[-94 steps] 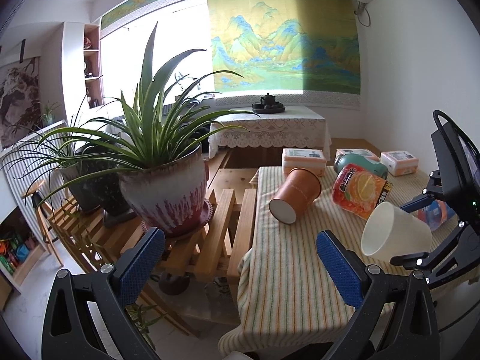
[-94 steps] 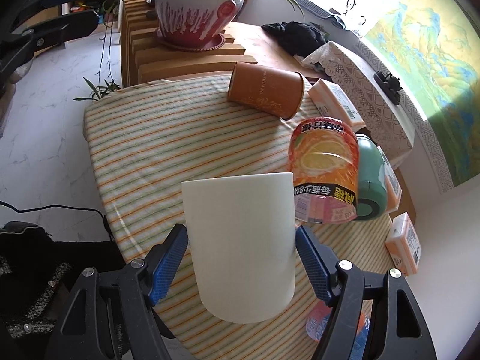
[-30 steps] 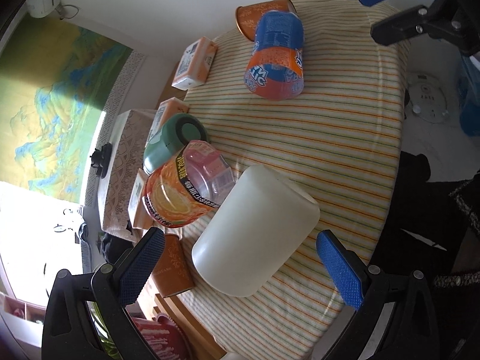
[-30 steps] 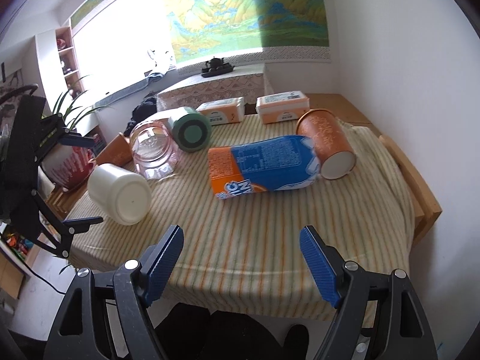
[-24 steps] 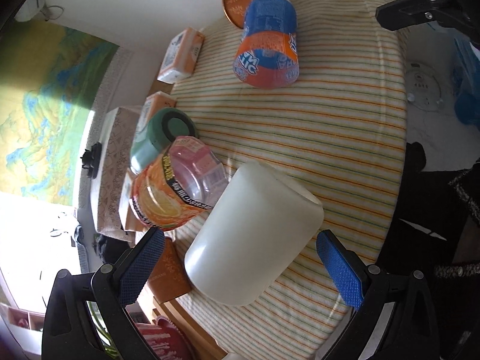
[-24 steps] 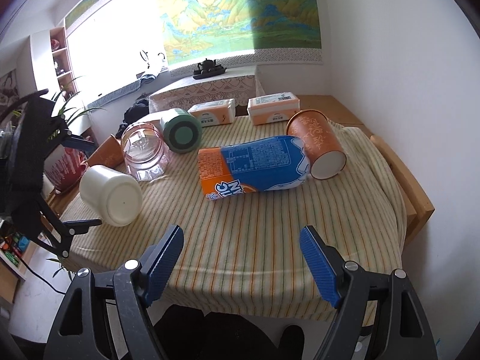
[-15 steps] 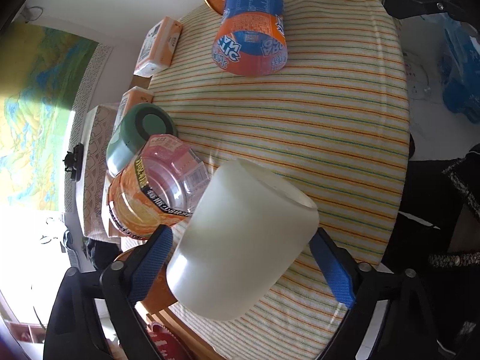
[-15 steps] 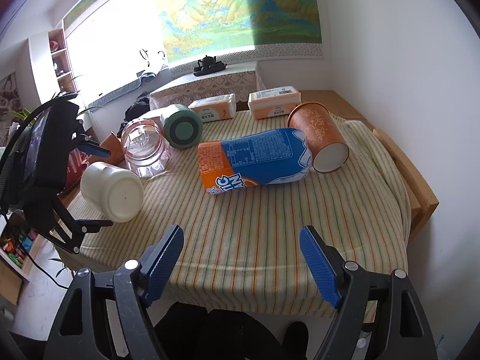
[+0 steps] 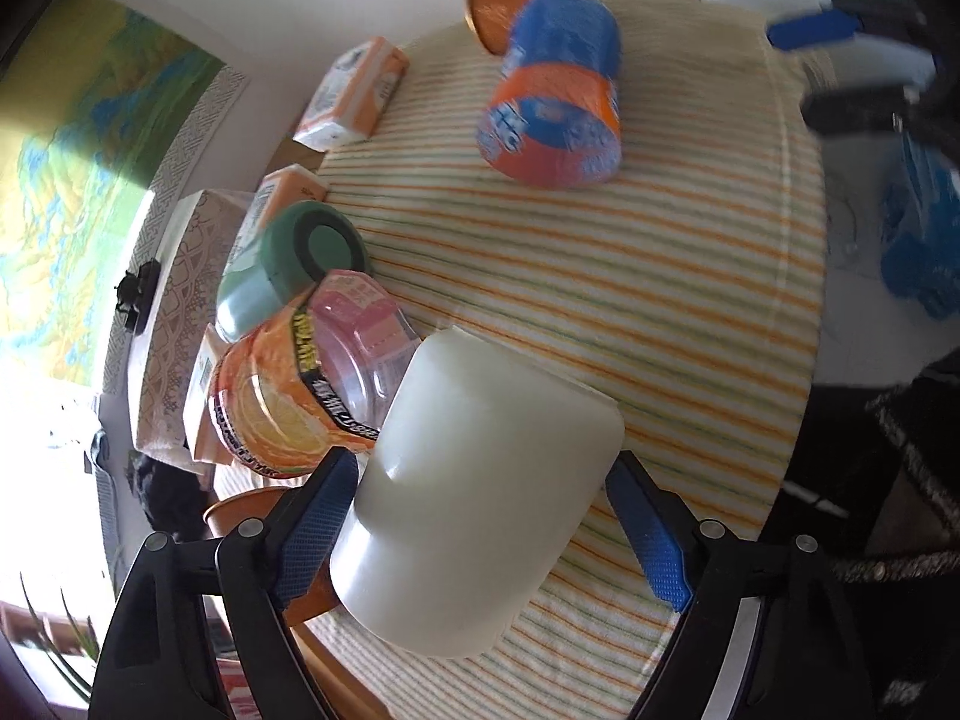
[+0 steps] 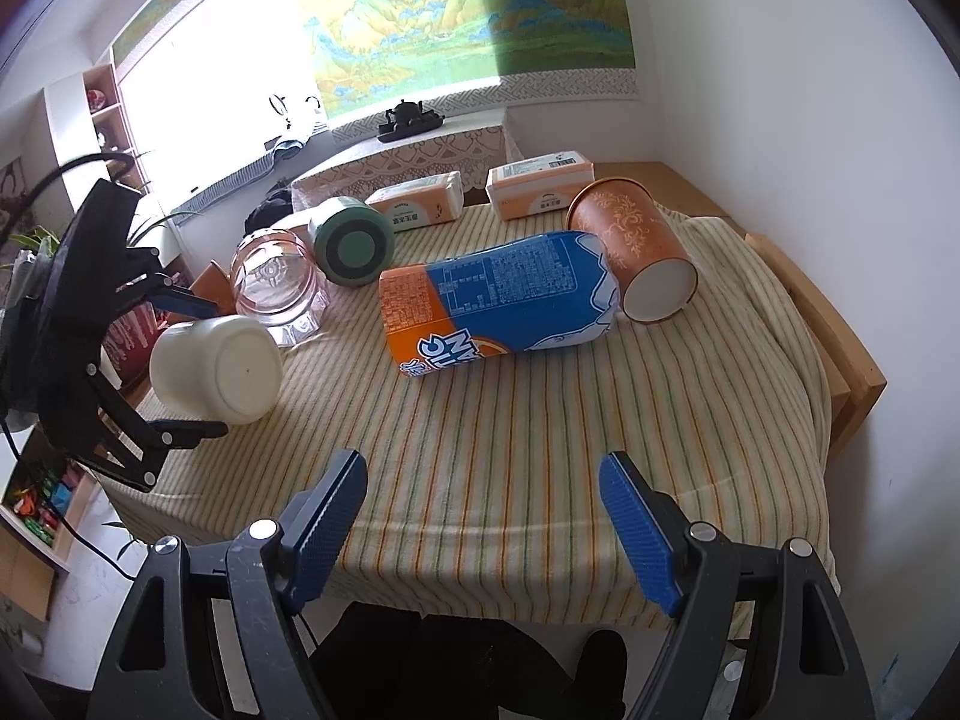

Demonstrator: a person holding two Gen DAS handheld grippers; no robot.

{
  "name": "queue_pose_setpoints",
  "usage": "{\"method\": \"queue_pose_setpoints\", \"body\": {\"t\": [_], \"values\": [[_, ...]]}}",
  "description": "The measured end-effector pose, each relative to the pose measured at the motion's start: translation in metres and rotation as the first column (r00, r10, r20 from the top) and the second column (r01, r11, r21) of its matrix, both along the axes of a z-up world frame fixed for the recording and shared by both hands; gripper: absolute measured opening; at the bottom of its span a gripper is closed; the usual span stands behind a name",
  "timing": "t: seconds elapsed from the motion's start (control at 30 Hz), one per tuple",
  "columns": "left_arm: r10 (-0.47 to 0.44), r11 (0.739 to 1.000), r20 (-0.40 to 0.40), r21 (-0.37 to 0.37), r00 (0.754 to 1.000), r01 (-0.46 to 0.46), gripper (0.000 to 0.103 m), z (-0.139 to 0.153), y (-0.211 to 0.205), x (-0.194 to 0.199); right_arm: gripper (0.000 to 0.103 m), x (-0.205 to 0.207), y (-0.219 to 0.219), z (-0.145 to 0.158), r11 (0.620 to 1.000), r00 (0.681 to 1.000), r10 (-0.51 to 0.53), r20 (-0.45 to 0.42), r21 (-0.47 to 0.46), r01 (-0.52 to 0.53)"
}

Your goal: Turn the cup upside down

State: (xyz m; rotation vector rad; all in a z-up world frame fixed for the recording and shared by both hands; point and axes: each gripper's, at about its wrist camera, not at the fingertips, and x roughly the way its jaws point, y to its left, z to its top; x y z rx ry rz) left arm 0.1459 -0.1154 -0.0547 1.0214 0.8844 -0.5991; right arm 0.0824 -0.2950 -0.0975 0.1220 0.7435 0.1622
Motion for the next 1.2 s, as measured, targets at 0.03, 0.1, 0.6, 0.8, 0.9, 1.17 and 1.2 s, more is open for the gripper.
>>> {"method": "queue_pose_setpoints", "body": {"t": [0.03, 0.1, 0.6, 0.8, 0.9, 1.17, 1.2], "values": [[0.015, 0.999, 0.001, -0.039, 1.0, -0.015, 0.087, 0.005, 0.002, 0.0, 0.076, 0.0, 0.0, -0.001, 1.0, 1.0, -0.002, 0.0, -0.002, 0.002], [0.043, 0.992, -0.001, -0.119, 0.999, -0.043, 0.086, 0.015, 0.005, 0.0, 0.076, 0.001, 0.0, -0.002, 1.0, 1.0, -0.003, -0.003, 0.0, 0.003], [0.22, 0.613, -0.177, -0.74, 0.959, -0.277, 0.084, 0.035, 0.021, 0.011, 0.076, 0.003, -0.008, -0.001, 1.0, 1.0, -0.022, -0.004, 0.017, 0.022], [0.25, 0.572, -0.191, -0.762, 0.949, -0.304, 0.084, 0.021, 0.017, 0.019, 0.076, 0.002, -0.007, -0.001, 1.0, 1.0, -0.012, -0.005, 0.016, 0.012], [0.25, 0.58, -0.157, -0.765, 0.955, -0.278, 0.084, 0.019, 0.015, 0.016, 0.076, 0.001, -0.008, 0.0, 1.0, 1.0, -0.013, -0.003, 0.018, 0.014], [0.262, 0.635, -0.091, -0.734, 0.961, -0.243, 0.081, 0.017, 0.021, -0.001, 0.076, -0.001, -0.007, 0.003, 0.999, 1.0, -0.007, 0.004, 0.032, 0.007], [0.267, 0.639, -0.088, -0.729, 0.96, -0.245, 0.081, 0.017, 0.024, -0.003, 0.076, -0.001, -0.005, 0.003, 1.0, 1.0, -0.005, 0.005, 0.031, 0.005]]}}
